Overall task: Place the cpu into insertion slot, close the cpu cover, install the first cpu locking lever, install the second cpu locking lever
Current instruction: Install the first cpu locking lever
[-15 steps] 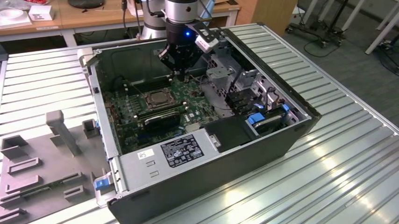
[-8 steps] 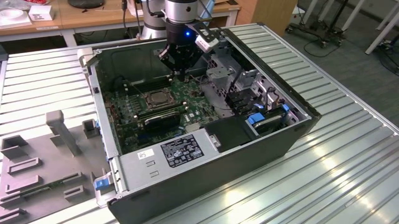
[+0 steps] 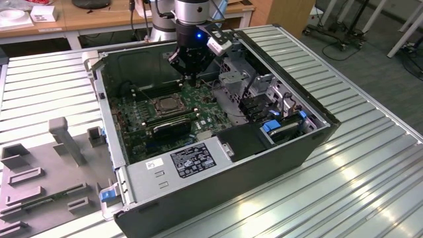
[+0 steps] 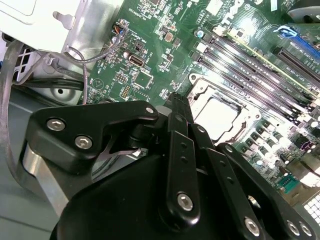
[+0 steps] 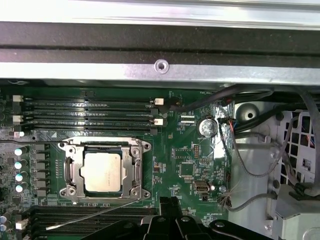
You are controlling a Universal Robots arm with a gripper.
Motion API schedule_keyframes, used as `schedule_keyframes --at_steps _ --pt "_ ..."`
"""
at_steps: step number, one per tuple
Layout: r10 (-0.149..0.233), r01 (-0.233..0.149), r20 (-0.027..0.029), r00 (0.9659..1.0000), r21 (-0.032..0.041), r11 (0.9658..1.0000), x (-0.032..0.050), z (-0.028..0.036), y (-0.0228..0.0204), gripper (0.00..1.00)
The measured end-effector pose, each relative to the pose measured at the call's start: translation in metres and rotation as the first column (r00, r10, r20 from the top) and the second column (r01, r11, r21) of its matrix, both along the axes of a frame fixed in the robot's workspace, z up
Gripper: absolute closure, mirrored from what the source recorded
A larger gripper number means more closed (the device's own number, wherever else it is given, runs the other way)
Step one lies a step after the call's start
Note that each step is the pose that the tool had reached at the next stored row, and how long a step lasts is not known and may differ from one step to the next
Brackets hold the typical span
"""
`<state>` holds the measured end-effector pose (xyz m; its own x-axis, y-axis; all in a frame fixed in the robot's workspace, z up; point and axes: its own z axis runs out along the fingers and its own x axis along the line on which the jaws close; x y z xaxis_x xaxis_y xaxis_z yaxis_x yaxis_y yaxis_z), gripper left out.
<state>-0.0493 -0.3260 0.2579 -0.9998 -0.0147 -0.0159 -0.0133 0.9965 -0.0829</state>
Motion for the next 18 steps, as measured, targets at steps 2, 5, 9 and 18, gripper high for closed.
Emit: schedule_keyframes --at_steps 2,5,9,18 --pt "0.0 0.0 0.0005 1.0 -0.0013 1.0 0.0 0.0 0.0 0.89" --pt "0.0 0.0 0.001 1.0 -0.0035 1.0 0.0 0.0 0.0 0.89" --pt "0.0 0.0 0.0018 1.0 -0.0062 1.0 0.0 0.0 0.0 0.89" --pt "0.0 0.0 0.0036 1.0 -0.0126 0.9999 0.0 0.0 0.0 0.89"
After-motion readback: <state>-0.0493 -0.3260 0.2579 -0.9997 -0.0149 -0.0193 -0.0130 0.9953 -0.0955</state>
